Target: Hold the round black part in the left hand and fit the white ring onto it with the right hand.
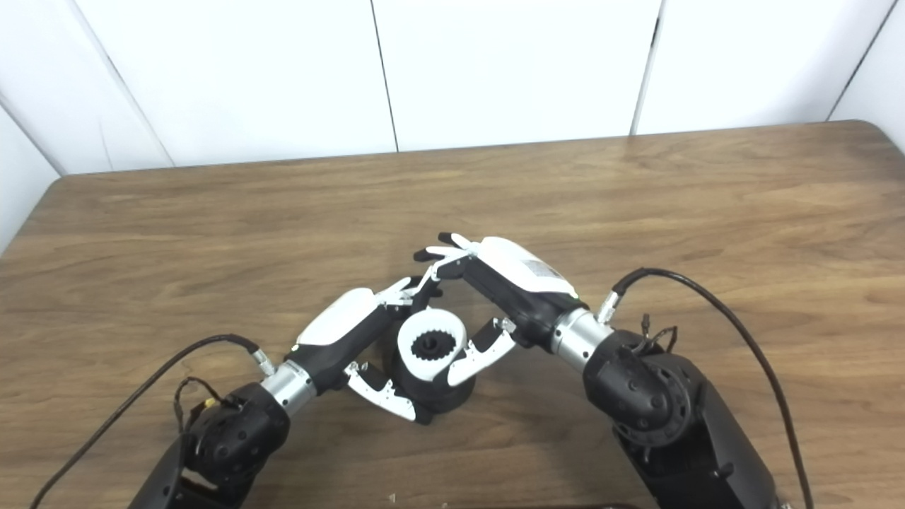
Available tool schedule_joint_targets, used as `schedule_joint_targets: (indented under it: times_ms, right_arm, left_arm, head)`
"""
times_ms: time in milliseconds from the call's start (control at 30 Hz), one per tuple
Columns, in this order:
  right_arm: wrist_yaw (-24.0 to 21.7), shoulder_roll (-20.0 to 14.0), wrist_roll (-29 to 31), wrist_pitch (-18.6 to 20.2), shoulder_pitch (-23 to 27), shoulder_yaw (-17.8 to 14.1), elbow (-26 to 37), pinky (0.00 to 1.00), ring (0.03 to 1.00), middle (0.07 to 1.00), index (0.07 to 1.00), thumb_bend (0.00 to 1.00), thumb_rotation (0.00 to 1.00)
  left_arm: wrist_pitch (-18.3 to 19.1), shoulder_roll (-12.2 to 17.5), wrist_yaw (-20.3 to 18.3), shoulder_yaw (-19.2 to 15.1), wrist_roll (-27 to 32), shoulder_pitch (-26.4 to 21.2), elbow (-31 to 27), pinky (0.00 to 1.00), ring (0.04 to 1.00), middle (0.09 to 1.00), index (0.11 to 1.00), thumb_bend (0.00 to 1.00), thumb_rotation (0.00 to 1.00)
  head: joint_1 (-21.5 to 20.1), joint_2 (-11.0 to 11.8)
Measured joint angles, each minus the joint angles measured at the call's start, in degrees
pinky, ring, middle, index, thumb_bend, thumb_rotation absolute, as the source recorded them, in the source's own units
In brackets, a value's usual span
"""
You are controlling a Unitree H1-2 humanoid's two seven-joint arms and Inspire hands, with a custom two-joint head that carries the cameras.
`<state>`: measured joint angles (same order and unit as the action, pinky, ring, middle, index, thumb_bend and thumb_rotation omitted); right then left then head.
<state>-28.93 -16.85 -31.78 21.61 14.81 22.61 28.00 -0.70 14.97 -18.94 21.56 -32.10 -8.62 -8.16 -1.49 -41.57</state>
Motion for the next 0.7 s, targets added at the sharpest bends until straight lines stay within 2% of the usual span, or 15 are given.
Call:
schedule_joint_targets:
  times_ms: [700]
  right_arm:
    - [0.4,0.4,0.9,-0.4,0.1,-0.2,-2.5,1.0,1.0,0.898,0.49,0.52,0.15]
  left_arm:
    - [0.0,-0.1,0.0,0.1,-0.1,0.0,0.0,1.0,1.0,0.926,0.624,0.9,0.24]
  head:
    - [0.4,-0.2]
